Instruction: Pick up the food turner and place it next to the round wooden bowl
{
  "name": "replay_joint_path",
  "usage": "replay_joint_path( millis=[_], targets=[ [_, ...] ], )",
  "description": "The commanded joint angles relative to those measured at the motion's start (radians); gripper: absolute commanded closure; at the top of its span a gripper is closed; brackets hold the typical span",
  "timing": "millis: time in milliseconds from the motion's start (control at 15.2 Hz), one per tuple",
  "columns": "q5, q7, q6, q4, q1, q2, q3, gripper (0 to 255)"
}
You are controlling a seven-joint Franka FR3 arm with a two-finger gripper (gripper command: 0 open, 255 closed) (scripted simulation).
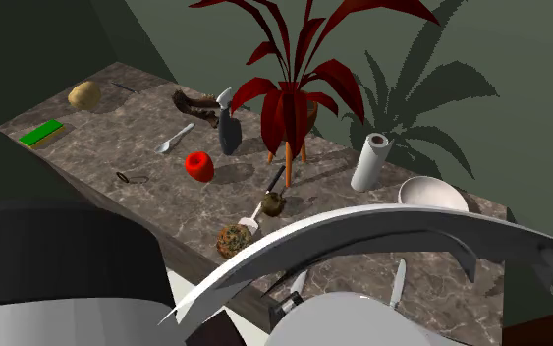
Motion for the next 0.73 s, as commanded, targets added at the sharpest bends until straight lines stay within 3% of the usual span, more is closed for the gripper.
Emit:
replay_joint_path(
  millis=[0,660],
  targets=[
    [0.000,0.000,0.000,0.000,0.000,0.000,0.000,0],
    [0.078,0.061,0.274,-0.156,0.084,0.098,0.133,0]
  ],
)
